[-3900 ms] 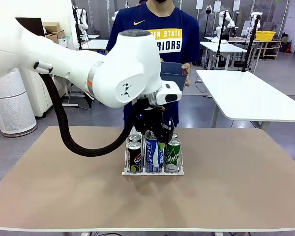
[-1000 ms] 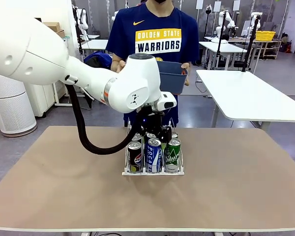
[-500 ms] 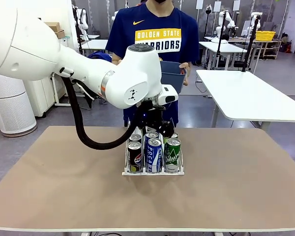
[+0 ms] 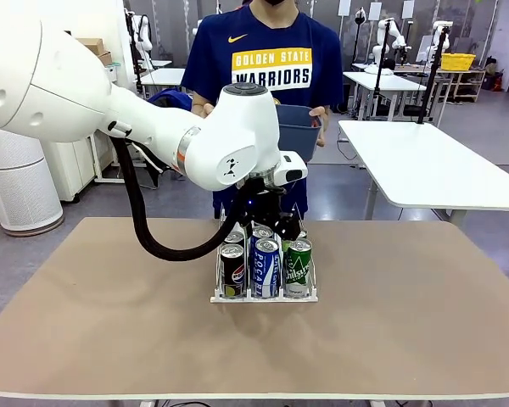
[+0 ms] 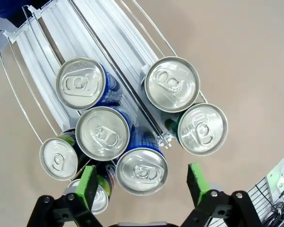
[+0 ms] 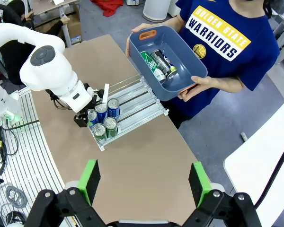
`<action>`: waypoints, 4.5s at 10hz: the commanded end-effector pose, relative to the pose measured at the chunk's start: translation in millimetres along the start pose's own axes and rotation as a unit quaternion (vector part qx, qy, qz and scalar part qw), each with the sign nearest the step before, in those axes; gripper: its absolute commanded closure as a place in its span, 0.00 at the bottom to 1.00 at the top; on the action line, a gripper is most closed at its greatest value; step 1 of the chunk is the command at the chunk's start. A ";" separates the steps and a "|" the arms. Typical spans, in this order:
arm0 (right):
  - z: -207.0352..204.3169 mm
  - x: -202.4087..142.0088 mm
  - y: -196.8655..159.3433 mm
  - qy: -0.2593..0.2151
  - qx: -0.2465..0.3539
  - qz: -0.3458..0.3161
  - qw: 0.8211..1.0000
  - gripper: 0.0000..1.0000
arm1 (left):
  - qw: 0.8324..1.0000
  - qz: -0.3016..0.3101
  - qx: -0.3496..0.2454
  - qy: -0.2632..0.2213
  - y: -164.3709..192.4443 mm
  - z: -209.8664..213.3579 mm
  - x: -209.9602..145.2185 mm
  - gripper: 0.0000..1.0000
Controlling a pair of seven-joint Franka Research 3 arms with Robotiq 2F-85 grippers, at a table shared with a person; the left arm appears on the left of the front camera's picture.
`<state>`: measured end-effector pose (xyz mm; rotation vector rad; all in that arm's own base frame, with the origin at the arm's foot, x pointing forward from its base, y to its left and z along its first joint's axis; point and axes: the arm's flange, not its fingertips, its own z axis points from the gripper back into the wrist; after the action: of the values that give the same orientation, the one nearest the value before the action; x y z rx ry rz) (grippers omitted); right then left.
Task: Fill the beverage cans into the dispenser.
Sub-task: Pick up the Pepsi coke handed by the human.
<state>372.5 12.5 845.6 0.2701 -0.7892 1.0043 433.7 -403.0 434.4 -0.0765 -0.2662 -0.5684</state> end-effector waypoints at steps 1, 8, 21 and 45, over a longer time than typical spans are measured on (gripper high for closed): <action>0.7 -0.1 -0.1 -0.002 0.000 -0.001 1.000 0.00 | 0.999 -0.028 -0.040 -0.020 15.6 28.2 -17.3 0.00; 0.7 -0.1 -0.1 -0.002 0.000 -0.001 1.000 0.00 | 0.988 -0.118 -0.038 -0.096 123.1 231.5 -75.5 0.00; 0.7 -0.1 -0.1 -0.002 0.000 -0.001 1.000 0.00 | 0.965 -0.133 0.019 -0.223 158.0 355.1 -79.9 0.00; 0.7 -0.1 -0.1 -0.002 0.000 -0.001 1.000 0.00 | 0.968 -0.114 -0.029 -0.221 146.7 419.9 -90.6 0.00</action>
<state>372.6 11.8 845.7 0.2701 -0.7898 1.0030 344.2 -173.3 813.7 -0.2340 -0.6986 -0.7929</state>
